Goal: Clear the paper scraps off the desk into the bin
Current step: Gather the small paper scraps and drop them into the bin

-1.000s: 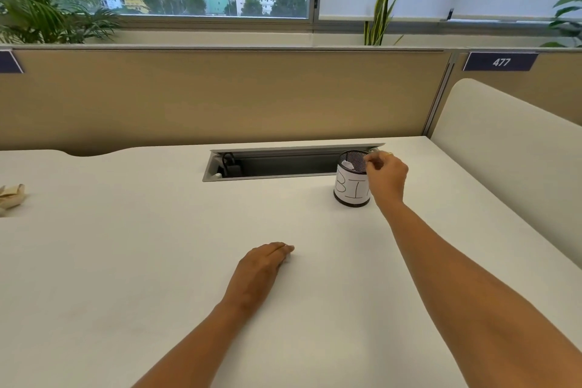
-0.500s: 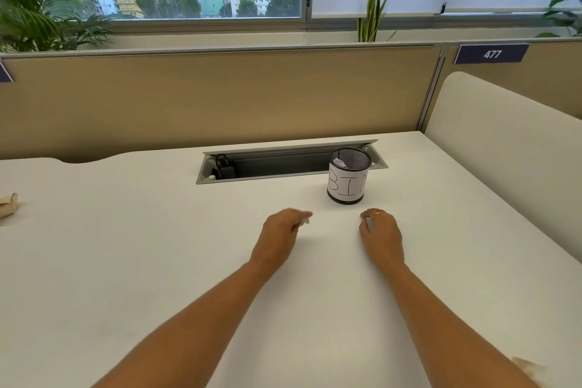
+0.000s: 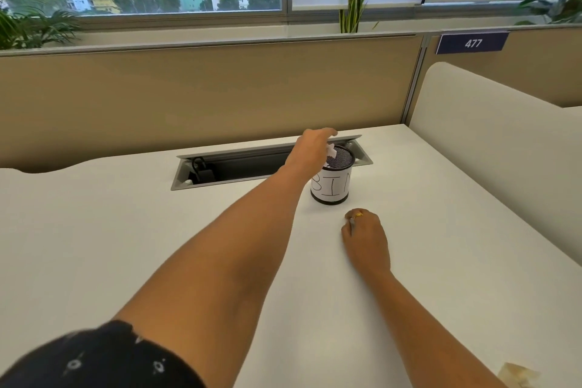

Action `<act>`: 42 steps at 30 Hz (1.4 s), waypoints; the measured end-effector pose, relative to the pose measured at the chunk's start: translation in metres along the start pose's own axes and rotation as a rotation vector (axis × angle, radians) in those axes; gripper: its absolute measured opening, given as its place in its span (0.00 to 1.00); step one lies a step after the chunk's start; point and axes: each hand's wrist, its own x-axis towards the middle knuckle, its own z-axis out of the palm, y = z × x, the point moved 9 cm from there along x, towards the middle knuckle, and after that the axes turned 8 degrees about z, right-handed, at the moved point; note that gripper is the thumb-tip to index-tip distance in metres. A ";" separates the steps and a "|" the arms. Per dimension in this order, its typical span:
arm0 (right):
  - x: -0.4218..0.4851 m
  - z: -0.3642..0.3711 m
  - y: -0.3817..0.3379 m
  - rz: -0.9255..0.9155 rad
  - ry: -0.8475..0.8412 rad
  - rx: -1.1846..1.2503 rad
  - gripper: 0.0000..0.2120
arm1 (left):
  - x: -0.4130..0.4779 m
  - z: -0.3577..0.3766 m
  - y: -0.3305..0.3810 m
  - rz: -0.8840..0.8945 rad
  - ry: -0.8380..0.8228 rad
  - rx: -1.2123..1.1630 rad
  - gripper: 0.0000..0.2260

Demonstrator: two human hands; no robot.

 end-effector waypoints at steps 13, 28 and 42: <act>-0.001 0.001 -0.005 -0.035 0.002 -0.090 0.11 | -0.002 0.004 -0.011 -0.058 0.121 -0.022 0.13; -0.043 0.010 -0.008 -0.070 -0.065 -0.298 0.21 | -0.168 0.077 -0.059 -0.204 -0.105 0.163 0.17; -0.143 -0.018 -0.004 -0.158 -0.135 -0.319 0.20 | -0.252 0.076 -0.017 -0.196 -0.155 0.232 0.22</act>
